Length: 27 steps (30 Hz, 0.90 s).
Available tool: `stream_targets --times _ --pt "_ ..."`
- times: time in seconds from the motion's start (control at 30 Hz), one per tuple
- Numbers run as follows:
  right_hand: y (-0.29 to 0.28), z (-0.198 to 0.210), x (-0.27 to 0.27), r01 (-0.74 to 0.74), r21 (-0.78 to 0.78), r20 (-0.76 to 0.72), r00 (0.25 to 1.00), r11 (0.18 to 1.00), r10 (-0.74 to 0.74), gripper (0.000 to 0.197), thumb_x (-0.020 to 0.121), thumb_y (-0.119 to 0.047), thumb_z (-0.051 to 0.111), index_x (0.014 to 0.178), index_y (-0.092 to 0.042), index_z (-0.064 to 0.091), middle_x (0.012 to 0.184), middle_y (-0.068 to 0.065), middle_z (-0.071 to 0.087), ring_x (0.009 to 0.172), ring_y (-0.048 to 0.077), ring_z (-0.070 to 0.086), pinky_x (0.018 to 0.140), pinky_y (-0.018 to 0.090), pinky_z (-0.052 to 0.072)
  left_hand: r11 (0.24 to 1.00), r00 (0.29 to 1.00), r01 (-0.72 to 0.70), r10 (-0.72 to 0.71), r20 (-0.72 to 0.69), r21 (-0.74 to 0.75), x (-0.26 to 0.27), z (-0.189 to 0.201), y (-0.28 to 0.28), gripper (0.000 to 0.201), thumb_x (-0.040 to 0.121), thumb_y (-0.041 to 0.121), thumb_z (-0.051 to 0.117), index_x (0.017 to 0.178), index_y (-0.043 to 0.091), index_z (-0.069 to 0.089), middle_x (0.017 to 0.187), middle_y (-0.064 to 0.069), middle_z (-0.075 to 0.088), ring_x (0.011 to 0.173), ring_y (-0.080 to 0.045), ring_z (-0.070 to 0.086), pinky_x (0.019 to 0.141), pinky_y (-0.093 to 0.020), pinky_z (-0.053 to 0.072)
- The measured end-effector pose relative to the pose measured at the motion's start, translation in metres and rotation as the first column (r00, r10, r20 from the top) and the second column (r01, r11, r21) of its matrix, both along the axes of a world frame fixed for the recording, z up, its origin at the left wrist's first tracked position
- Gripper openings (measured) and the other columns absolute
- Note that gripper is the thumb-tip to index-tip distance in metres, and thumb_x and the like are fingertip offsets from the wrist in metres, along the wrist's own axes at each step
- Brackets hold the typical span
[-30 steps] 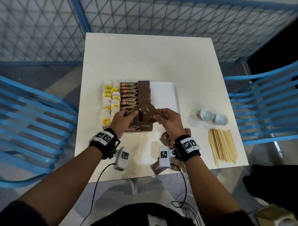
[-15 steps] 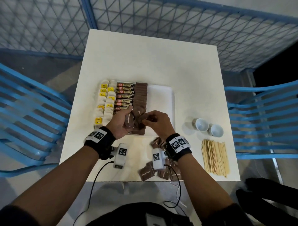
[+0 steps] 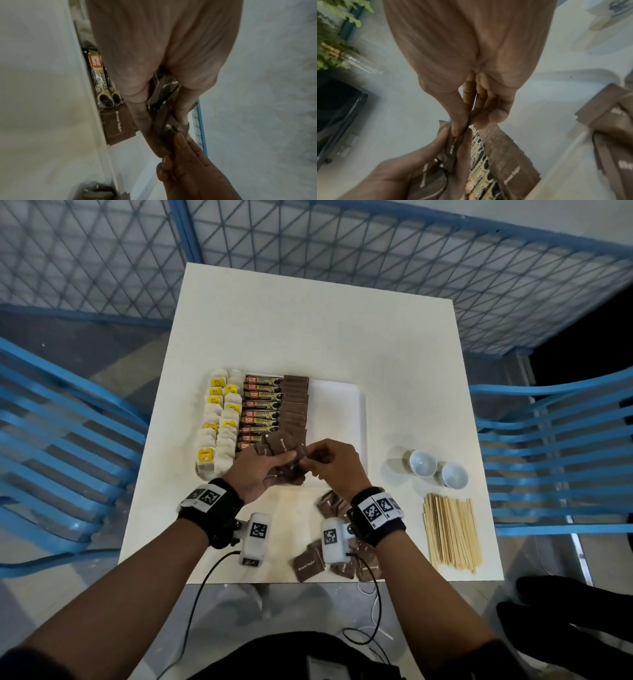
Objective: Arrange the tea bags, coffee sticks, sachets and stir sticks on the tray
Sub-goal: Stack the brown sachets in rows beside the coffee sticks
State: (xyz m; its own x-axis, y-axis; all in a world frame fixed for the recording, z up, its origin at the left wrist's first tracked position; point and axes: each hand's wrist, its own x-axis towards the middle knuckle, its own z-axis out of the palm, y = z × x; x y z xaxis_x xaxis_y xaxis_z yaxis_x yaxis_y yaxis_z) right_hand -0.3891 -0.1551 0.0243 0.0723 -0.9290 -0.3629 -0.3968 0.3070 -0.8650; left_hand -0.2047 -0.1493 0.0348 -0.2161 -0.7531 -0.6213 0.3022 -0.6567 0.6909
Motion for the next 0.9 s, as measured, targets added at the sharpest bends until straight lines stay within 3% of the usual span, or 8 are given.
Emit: stream_targets --times 0.2,0.37,0.43,0.53,0.63,0.7,0.77,0.9 --pt "0.006 -0.003 0.021 0.017 -0.018 0.020 1.000 1.000 -0.017 0.016 0.083 -0.007 0.079 0.095 -0.015 0.073 0.081 -0.004 0.072 0.065 0.000 0.065 0.059 0.017 0.050 1.000 0.999 0.014 -0.014 0.049 -0.003 0.022 0.004 0.006 0.024 0.092 -0.008 0.063 0.107 0.009 0.071 0.091 -0.008 0.078 0.084 -0.026 0.075 0.067 -0.043 0.063" --pt "0.013 0.001 0.035 -0.051 -0.084 0.007 0.999 0.995 0.052 0.016 0.086 -0.006 0.074 0.099 -0.016 0.076 0.084 -0.009 0.072 0.069 -0.006 0.064 0.063 0.010 0.048 0.999 0.996 0.024 -0.022 0.087 -0.029 0.034 0.007 0.009 0.023 0.090 0.007 0.074 0.111 0.015 0.073 0.100 -0.008 0.078 0.092 -0.025 0.076 0.072 -0.051 0.062" --pt "0.013 0.001 0.039 -0.036 -0.100 0.005 0.999 0.994 0.037 0.020 0.086 -0.013 0.076 0.104 -0.022 0.074 0.092 -0.008 0.073 0.081 0.000 0.067 0.069 0.015 0.051 0.999 0.993 -0.031 0.036 0.114 -0.041 0.037 0.003 0.012 0.027 0.090 0.007 0.074 0.116 0.011 0.071 0.101 -0.009 0.078 0.093 -0.027 0.075 0.069 -0.046 0.062" --pt "0.016 0.000 0.047 0.017 0.026 0.011 1.000 1.000 -0.018 0.036 0.078 -0.031 0.085 0.108 -0.019 0.068 0.094 -0.002 0.073 0.082 0.016 0.072 0.057 0.026 0.055 0.989 0.983 -0.138 0.143 0.116 -0.044 0.039 0.002 0.014 0.016 0.092 0.005 0.070 0.108 0.011 0.072 0.089 -0.003 0.078 0.083 -0.020 0.075 0.061 -0.035 0.061" --pt "0.019 -0.006 0.050 0.017 0.035 -0.053 0.998 0.999 -0.015 0.025 0.079 -0.022 0.084 0.098 -0.014 0.070 0.086 0.004 0.074 0.074 0.023 0.073 0.053 0.031 0.055 0.990 0.980 -0.137 0.141 0.143 -0.033 0.044 0.003 0.014 0.010 0.093 0.004 0.070 0.099 0.011 0.072 0.089 -0.007 0.077 0.083 -0.024 0.074 0.063 -0.039 0.062" --pt "0.019 -0.007 0.050 0.014 0.011 -0.045 0.999 1.000 -0.013 0.017 0.080 -0.017 0.083 0.094 -0.017 0.073 0.084 0.003 0.075 0.072 0.021 0.073 0.057 0.030 0.055 0.995 0.987 -0.088 0.093 0.134 -0.038 0.049 0.004 0.016 0.007 0.092 0.006 0.072 0.098 0.008 0.071 0.093 -0.012 0.075 0.087 -0.030 0.073 0.071 -0.048 0.063" --pt "0.017 -0.005 0.049 -0.044 -0.030 -0.071 0.997 0.999 0.042 0.016 0.080 -0.019 0.082 0.094 -0.024 0.076 0.085 -0.003 0.076 0.078 0.015 0.072 0.068 0.029 0.058 0.997 0.985 -0.018 0.031 0.167 -0.073 0.051 0.006 0.017 0.023 0.088 0.014 0.078 0.107 0.004 0.071 0.100 -0.016 0.076 0.091 -0.034 0.075 0.077 -0.050 0.063" --pt "0.015 0.003 0.049 -0.114 -0.088 -0.143 0.985 0.990 0.101 0.015 0.084 -0.023 0.079 0.099 -0.026 0.079 0.089 -0.007 0.075 0.082 0.009 0.069 0.074 0.022 0.056 0.990 0.959 0.010 0.030 0.280 -0.141 0.050 0.005 0.017 0.020 0.087 0.017 0.080 0.102 0.006 0.073 0.097 -0.017 0.076 0.085 -0.033 0.076 0.069 -0.048 0.064"
